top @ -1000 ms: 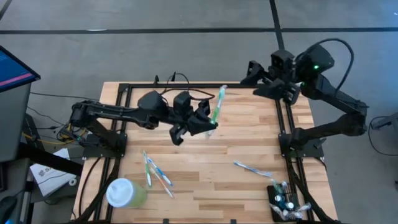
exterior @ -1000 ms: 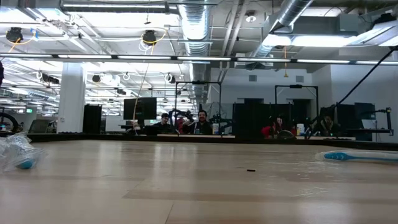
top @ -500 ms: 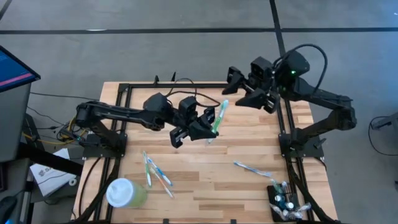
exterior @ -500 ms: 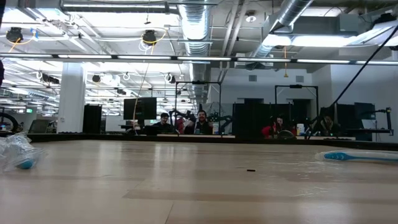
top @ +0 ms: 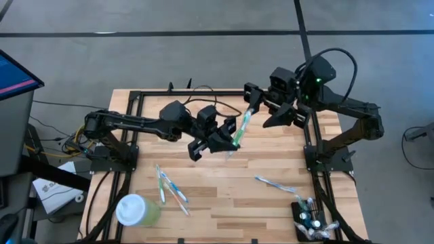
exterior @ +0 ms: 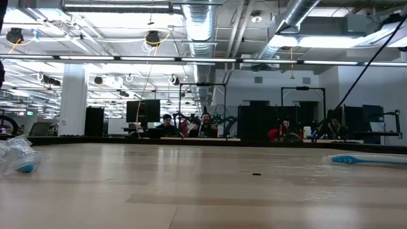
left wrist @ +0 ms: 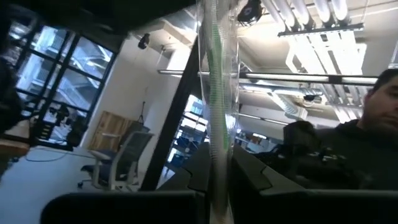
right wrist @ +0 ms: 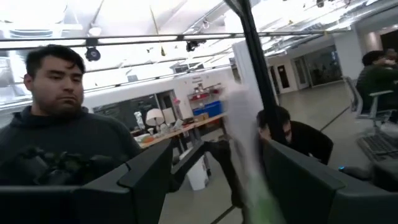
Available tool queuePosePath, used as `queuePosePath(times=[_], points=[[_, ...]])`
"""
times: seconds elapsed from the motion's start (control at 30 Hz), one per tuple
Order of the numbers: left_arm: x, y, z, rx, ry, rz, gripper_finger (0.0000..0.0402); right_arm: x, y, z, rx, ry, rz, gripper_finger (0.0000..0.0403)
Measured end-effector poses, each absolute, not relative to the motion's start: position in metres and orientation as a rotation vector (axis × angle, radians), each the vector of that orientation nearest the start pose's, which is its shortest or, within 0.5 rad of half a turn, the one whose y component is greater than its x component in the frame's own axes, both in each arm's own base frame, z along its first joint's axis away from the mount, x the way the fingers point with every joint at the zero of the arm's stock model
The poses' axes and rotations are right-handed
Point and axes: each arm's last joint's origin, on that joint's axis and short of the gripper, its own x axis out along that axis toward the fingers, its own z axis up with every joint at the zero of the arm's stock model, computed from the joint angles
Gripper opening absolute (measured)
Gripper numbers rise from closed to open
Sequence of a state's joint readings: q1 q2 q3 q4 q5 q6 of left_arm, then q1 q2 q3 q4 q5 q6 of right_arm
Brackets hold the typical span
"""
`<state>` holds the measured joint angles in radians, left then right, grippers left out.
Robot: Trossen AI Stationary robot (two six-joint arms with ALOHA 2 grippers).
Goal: Pick & Place toothbrushing station
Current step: Put the top green toothbrush into the black organizer
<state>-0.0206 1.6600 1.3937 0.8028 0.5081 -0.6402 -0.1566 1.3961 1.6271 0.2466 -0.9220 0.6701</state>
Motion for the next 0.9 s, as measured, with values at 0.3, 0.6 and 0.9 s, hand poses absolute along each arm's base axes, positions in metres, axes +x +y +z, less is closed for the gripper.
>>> queuePosePath(times=[0.3, 0.6, 0.9], points=[[0.374, 0.001, 0.409, -0.438, -0.366, -0.647, 0.0017, 0.272, -0.03, 0.525, 0.364, -0.231, 0.77, 0.0244], [0.369, 0.029, 0.413, -0.455, -0.385, -0.651, 0.0017, 0.277, -0.049, 0.523, 0.434, -0.23, 0.741, 0.0244], [0.382, 0.048, 0.43, -0.445, -0.39, -0.708, 0.0017, 0.264, -0.074, 0.527, 0.428, -0.2, 0.753, 0.0244]])
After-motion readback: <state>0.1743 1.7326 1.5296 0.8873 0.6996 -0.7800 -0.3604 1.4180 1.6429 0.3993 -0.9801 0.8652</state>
